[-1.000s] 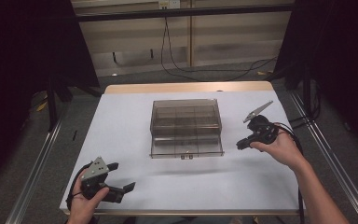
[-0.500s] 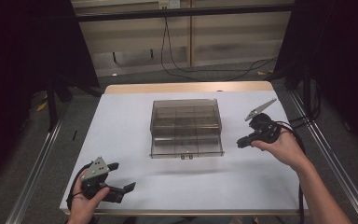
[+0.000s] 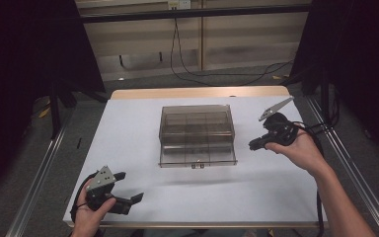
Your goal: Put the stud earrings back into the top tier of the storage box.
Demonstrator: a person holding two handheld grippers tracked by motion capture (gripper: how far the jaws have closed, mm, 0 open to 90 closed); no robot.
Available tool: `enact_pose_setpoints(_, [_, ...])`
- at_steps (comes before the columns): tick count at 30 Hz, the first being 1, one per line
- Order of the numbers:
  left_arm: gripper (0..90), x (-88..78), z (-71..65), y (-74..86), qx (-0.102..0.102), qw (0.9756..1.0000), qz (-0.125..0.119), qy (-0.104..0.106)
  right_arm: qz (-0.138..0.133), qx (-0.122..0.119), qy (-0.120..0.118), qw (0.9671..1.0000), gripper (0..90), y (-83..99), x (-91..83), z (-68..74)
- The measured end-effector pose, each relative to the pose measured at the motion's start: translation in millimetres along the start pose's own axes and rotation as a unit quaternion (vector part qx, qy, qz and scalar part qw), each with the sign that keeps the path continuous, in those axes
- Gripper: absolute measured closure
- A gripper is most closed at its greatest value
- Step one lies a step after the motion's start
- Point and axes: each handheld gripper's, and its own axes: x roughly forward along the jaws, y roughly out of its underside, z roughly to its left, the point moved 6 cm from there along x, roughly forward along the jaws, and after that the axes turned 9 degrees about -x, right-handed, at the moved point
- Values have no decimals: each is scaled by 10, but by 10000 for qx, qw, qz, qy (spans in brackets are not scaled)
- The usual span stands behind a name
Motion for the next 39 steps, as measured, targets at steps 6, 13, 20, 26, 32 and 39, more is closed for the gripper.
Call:
enact_pose_setpoints(6, [38, 3, -1, 0, -26, 10000, 0, 3, -78, -56, -32, 9999, 867, -86, -37, 28])
enact_pose_setpoints(13, [38, 6, 0, 0, -27, 10000, 3, 3, -207, -158, -114, 9996, 867, -201, -66, 91])
enact_pose_setpoints(20, [38, 8, 1, -1, -26, 10000, 2, 8, -245, -299, -212, 9990, 867, -346, -46, 164])
enact_pose_setpoints(26, [38, 9, -1, -1, -25, 10000, 4, 11, -225, -431, -290, 9984, 867, -478, -1, 227])
enact_pose_setpoints(32, [38, 7, 0, -1, -27, 10000, 2, 12, -240, -524, -376, 9976, 867, -613, 64, 294])
enact_pose_setpoints(39, [37, 5, -1, -2, -23, 10000, -10, 29, -204, -711, -479, 9961, 866, -765, 192, 385])
